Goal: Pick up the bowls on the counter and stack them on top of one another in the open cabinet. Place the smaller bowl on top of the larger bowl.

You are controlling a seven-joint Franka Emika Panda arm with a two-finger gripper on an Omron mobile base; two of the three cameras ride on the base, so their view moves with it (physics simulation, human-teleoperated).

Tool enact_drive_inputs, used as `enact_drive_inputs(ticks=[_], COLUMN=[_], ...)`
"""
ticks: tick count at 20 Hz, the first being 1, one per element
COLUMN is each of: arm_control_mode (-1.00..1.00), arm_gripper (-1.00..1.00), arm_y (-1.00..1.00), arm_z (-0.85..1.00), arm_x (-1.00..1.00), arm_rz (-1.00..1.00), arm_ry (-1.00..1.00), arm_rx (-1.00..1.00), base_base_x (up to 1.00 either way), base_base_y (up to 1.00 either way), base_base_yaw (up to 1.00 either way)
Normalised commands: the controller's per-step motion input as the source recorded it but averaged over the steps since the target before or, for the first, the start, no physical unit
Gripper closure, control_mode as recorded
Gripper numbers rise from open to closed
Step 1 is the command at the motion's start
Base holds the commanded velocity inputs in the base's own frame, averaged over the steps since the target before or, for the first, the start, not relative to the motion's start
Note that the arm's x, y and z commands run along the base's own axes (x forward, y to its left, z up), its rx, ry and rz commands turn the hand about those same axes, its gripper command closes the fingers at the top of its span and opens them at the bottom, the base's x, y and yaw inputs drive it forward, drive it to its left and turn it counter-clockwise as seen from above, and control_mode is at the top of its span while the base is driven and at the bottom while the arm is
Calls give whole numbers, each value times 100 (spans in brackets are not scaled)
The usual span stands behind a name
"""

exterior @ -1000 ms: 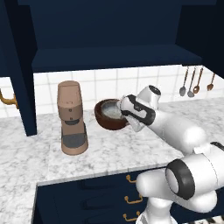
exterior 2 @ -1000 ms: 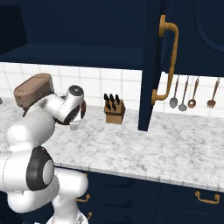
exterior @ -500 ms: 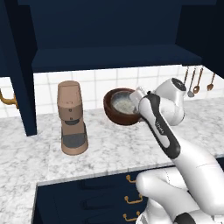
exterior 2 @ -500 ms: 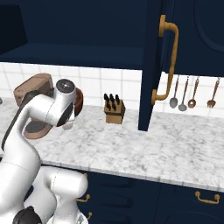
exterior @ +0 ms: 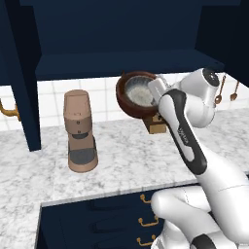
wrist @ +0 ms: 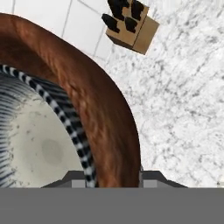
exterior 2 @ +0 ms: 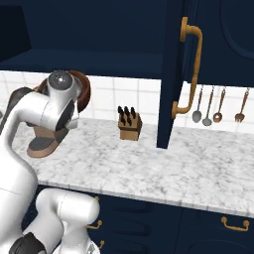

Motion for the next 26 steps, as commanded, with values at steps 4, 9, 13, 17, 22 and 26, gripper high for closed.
enact_drive_inputs(ticks=[4, 9, 13, 17, 22, 26], arm_control_mode=[-100, -100, -100, -100, -100, -100], arm_gripper=[100, 100, 100, 100, 100, 100], arm_y=[0, 0, 0, 0, 0, 0], arm_z=[100, 94, 40, 25, 7, -10], arm_x=[16, 77, 100, 100, 100, 100], arm_rz=[0, -5, -12, -14, -15, -10], arm_ry=[-8, 0, 0, 0, 3, 13], arm_rx=[0, 0, 0, 0, 0, 0], base_base_x=[0, 0, 0, 0, 0, 0], base_base_y=[0, 0, 0, 0, 0, 0], base_base_yaw=[0, 0, 0, 0, 0, 0])
